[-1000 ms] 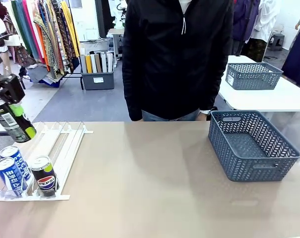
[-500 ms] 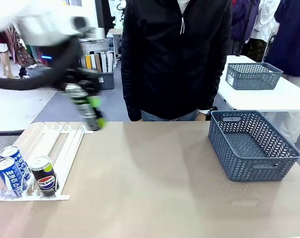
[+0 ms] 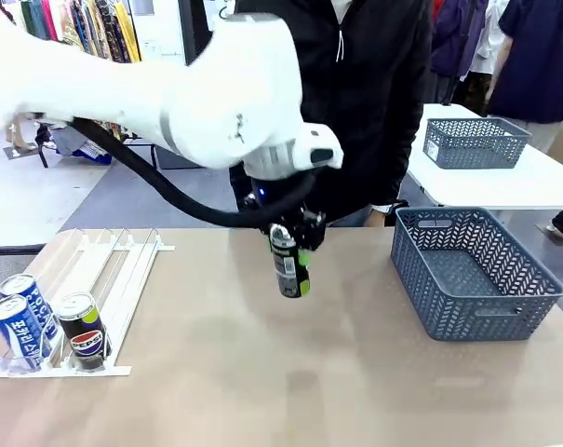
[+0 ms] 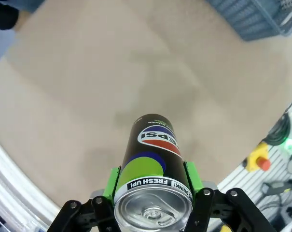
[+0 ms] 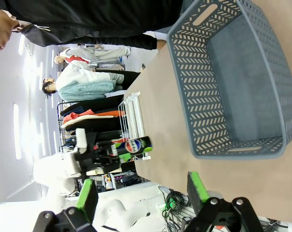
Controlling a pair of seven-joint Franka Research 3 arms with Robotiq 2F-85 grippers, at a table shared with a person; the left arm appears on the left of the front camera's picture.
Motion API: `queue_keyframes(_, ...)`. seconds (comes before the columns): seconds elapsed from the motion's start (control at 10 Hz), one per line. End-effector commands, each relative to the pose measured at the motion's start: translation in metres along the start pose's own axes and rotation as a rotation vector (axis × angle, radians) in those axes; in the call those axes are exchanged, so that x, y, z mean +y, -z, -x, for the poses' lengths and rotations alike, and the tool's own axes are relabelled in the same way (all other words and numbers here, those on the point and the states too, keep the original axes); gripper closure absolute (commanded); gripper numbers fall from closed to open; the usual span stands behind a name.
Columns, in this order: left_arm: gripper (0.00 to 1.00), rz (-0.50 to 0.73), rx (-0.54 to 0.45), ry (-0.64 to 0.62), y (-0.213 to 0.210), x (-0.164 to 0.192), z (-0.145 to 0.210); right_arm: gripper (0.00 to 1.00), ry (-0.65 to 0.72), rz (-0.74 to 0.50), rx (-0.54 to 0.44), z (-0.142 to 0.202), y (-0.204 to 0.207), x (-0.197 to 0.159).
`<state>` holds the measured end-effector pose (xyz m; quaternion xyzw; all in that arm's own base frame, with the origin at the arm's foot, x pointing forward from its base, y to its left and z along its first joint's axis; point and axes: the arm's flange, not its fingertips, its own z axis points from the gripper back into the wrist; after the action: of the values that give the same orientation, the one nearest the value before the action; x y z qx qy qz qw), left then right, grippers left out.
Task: Retrieve and store the cans from the dispenser.
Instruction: Pick up one can from the Automatic Can Dispenser and place it in the middle of the table.
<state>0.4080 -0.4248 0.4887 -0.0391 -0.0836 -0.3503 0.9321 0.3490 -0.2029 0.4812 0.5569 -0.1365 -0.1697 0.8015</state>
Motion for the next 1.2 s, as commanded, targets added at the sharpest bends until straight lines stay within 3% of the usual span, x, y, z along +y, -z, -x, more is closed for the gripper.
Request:
queue_keyframes(0.0,1.0,-0.082,0.022,0.079,0.008,0.005,-0.012,0.0,-0.01,-0.002,0.006,0.0,-0.002,0.001)
queue_keyframes(0.2,1.0,-0.11,0.084,0.183,0.04,0.002,-0.018,0.0,-0.01,-0.002,0.006,0.0,-0.002,0.001)
queue_keyframes(0.5,1.0,-0.082,0.076,0.241,0.07,0.0,-0.023,0.0,-0.01,-0.002,0.006,0.0,-0.002,0.001)
queue_keyframes(1.1,1.0,-0.009,0.098,0.081,0.092,0.01,-0.026,0.0,-0.01,-0.002,0.006,0.0,-0.002,0.001)
